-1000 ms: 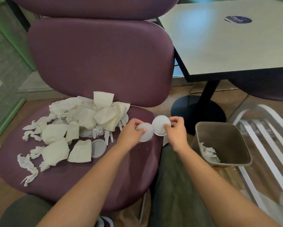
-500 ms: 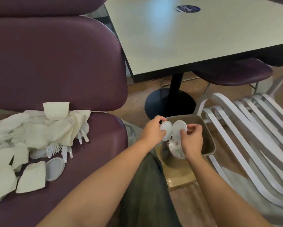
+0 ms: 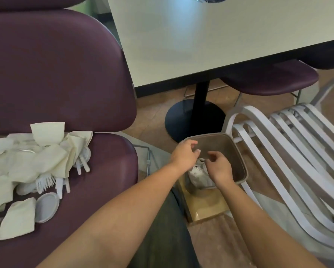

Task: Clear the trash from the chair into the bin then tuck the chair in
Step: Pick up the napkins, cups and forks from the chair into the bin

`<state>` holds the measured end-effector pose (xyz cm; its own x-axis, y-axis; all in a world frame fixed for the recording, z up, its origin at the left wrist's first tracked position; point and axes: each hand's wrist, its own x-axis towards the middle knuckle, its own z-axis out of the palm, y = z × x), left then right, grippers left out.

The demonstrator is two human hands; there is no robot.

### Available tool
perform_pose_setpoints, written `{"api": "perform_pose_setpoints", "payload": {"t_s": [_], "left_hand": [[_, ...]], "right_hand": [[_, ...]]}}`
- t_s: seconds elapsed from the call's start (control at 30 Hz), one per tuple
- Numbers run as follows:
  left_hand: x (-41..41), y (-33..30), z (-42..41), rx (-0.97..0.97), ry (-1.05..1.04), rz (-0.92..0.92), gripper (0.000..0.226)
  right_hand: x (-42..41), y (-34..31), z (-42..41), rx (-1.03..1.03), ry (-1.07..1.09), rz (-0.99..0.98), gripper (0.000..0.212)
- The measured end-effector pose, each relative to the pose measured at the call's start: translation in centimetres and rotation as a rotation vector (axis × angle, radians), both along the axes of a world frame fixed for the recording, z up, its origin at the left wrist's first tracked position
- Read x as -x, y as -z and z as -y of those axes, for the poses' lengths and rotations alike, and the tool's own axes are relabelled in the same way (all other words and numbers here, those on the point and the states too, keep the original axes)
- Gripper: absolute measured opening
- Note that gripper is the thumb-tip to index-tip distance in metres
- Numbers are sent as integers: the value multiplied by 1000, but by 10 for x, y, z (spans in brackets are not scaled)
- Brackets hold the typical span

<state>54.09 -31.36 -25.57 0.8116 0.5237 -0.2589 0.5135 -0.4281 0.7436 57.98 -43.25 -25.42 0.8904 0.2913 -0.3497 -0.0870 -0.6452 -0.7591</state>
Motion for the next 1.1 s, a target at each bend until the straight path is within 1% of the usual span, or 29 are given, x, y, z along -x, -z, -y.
{"api": "perform_pose_setpoints", "payload": {"t_s": [0.17, 0.3, 0.53, 0.63, 0.8, 0.87, 1.0, 1.1], "left_hand": [[31, -25, -28, 12, -96, 114, 26], [69, -42, -57, 23, -173, 118, 22], [150, -59, -113, -44, -377, 102, 18], [187, -67, -137, -75, -468, 142, 17], [249, -79, -169, -84, -604, 198, 18], [272, -84, -182, -126, -657, 212, 20], [311, -86, -213, -241, -734, 161, 22], [334, -79, -232, -369, -789, -14, 24]], "right_hand": [[21, -22, -30, -86, -74, 18, 32], [45, -40, -61, -147, -163, 76, 25], [103, -63, -125, -139, -325, 115, 19], [134, -68, -152, -141, -389, 92, 17], [175, -71, -196, -122, -494, 91, 21], [190, -73, -212, -108, -545, 96, 19], [217, -72, -247, -95, -618, 92, 24], [229, -69, -270, -52, -686, 155, 36]]}}
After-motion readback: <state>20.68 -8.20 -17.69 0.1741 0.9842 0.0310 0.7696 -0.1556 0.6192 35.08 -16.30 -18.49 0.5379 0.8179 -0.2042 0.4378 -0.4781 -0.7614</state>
